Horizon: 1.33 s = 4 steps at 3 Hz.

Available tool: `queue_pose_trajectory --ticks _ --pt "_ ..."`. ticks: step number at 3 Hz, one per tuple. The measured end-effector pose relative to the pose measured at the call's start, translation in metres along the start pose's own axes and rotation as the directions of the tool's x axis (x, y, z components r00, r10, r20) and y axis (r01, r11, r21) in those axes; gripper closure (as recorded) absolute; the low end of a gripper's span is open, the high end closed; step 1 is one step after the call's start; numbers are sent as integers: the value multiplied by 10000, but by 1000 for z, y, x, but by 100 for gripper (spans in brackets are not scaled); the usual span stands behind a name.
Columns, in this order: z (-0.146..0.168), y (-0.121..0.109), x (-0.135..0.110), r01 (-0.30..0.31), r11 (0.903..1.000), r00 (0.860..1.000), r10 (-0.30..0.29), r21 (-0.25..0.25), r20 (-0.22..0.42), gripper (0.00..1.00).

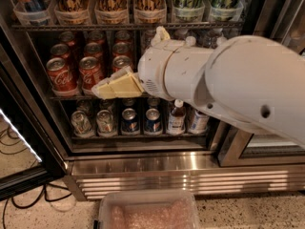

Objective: Pick orange can from top shelf of fridge

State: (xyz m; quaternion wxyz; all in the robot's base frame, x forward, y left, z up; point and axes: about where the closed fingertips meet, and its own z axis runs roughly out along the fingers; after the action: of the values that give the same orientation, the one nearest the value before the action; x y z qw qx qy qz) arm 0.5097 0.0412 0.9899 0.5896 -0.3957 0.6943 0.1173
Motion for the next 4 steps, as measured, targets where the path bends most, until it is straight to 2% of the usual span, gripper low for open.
queue_pose_trajectory --ticks 2,3,4 --pt "38 2 -11 325 9979 9972 -361 555 661 0" --pt "48 0 -13 484 9958 9955 -544 776 771 9" --pt "48 0 -13 484 9958 9955 -544 777 772 8"
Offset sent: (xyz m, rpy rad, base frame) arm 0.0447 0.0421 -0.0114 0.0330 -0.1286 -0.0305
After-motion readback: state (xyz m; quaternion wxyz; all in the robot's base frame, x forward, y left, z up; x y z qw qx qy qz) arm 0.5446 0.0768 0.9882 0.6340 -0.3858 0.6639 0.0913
